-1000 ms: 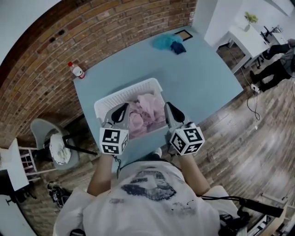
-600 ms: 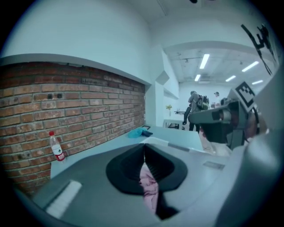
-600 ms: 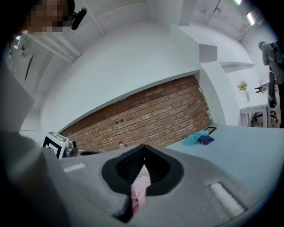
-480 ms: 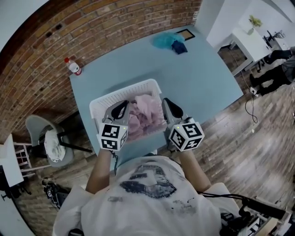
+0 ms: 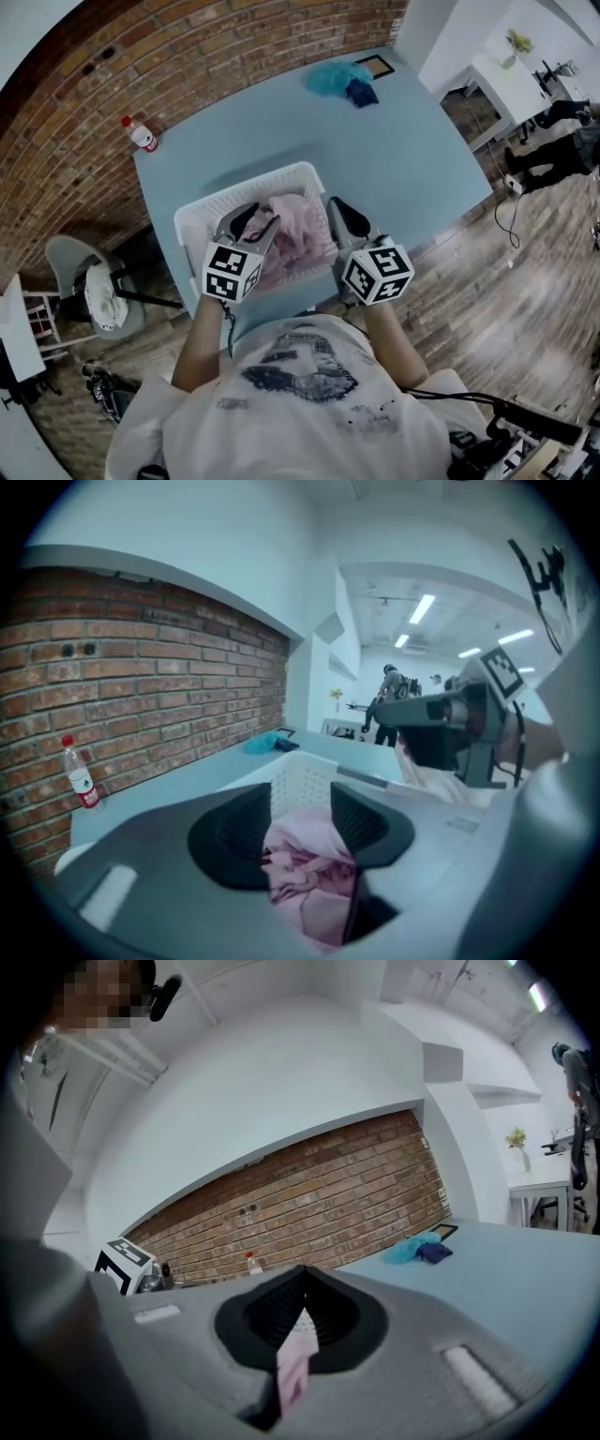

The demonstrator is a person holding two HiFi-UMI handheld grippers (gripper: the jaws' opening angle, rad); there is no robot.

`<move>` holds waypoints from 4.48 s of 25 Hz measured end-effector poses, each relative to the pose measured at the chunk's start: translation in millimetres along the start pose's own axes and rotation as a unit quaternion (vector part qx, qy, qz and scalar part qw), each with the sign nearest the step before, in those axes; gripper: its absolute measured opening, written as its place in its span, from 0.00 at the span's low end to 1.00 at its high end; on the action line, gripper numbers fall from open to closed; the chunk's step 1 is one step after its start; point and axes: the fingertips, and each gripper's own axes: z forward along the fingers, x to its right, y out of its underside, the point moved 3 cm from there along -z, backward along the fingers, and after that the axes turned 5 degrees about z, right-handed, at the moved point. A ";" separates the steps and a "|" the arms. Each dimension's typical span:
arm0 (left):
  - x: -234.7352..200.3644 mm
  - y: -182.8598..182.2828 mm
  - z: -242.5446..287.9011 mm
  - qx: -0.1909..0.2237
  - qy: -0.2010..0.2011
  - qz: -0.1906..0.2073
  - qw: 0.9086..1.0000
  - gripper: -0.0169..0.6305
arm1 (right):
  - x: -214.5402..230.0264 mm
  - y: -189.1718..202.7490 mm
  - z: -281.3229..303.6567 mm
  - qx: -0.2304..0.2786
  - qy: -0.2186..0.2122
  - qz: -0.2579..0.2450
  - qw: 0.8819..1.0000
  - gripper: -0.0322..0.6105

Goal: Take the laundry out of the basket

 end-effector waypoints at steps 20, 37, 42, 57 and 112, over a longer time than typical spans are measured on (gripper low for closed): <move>36.7 54.0 52.1 -0.128 0.160 0.041 0.978 0.89 | 17.1 7.3 6.9 -0.011 0.008 0.014 1.000 0.05; 53.6 97.5 90.8 -0.214 0.193 0.072 0.955 0.93 | 27.4 12.9 -0.1 -0.014 0.016 0.025 0.999 0.05; 57.5 109.8 103.6 -0.236 0.198 0.083 0.948 0.93 | 34.1 12.8 -4.6 -0.012 0.021 0.027 0.999 0.05; 36.8 125.4 121.2 -0.300 0.160 0.123 0.932 0.63 | 42.8 16.7 -14.7 -0.011 0.029 0.048 0.998 0.05; -26.6 -1.2 -90.7 0.042 -0.009 0.042 0.998 0.21 | -104.9 14.4 -54.1 0.035 0.065 0.012 0.997 0.05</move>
